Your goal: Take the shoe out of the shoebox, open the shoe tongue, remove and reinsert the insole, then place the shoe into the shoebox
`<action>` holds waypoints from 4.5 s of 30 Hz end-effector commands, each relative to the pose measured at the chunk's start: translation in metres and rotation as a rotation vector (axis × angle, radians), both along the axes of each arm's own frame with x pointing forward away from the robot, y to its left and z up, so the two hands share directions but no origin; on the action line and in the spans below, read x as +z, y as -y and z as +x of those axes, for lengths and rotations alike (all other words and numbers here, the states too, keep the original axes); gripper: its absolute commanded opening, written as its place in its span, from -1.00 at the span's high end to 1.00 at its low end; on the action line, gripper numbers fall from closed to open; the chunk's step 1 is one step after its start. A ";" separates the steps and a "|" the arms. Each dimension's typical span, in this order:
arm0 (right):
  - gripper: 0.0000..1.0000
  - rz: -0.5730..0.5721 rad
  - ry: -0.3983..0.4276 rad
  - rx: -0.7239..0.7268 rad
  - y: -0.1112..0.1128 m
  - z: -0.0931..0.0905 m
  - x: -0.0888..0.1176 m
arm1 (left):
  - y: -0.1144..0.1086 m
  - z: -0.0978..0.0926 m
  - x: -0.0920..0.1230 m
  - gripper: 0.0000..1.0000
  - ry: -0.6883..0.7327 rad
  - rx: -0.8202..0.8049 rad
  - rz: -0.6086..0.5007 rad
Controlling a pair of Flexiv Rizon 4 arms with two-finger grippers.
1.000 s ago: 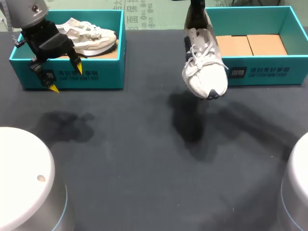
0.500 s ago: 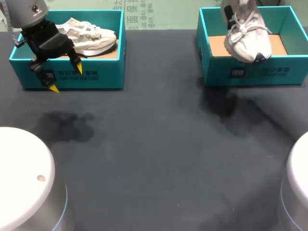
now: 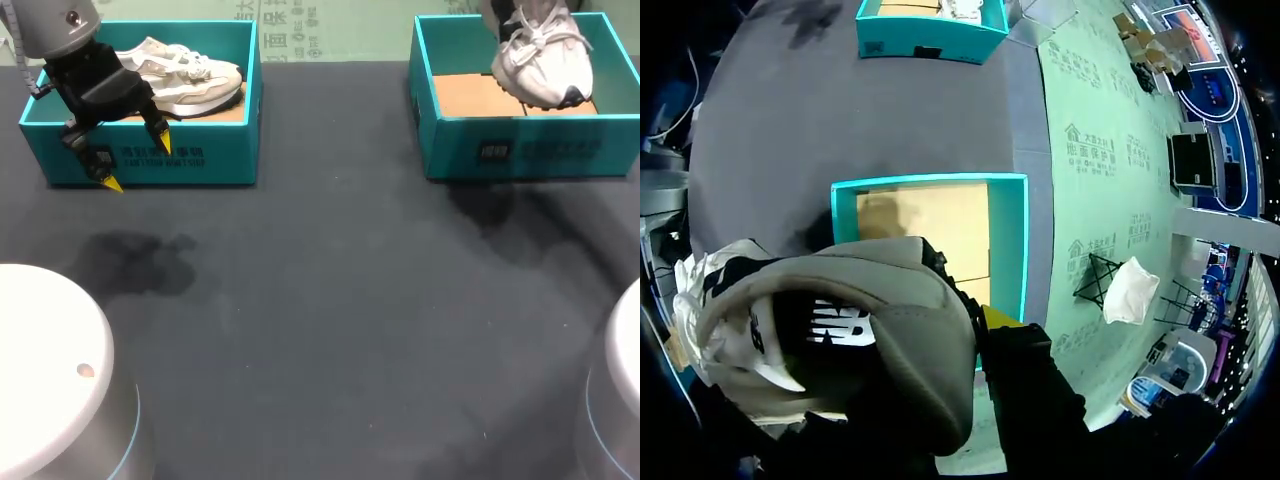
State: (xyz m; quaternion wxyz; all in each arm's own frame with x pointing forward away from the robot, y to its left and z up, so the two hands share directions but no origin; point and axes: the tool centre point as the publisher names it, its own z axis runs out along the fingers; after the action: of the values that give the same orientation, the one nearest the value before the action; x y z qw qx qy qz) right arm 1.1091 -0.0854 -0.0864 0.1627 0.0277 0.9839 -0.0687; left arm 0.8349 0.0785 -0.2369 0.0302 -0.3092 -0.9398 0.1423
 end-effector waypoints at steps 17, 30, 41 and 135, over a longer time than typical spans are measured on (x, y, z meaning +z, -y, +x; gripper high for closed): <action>1.00 0.015 0.034 0.011 0.095 0.134 -0.005 | 0.000 0.000 0.000 -1.00 0.001 0.000 0.003; 1.00 0.089 0.113 -0.563 0.140 0.085 -0.029 | 0.000 0.000 0.000 -1.00 0.001 0.000 0.003; 1.00 0.072 0.156 -0.884 0.155 0.036 -0.044 | 0.000 0.000 0.000 -1.00 0.001 0.000 0.003; 1.00 0.279 0.261 -1.683 0.197 -0.049 -0.192 | 0.000 0.000 0.000 -1.00 0.001 0.000 0.003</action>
State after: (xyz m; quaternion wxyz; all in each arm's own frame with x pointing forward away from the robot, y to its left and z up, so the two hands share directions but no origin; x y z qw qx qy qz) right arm 1.0571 -0.2816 -0.2736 0.1660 0.7746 0.6089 -0.0412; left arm 0.8349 0.0785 -0.2369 0.0303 -0.3092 -0.9398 0.1423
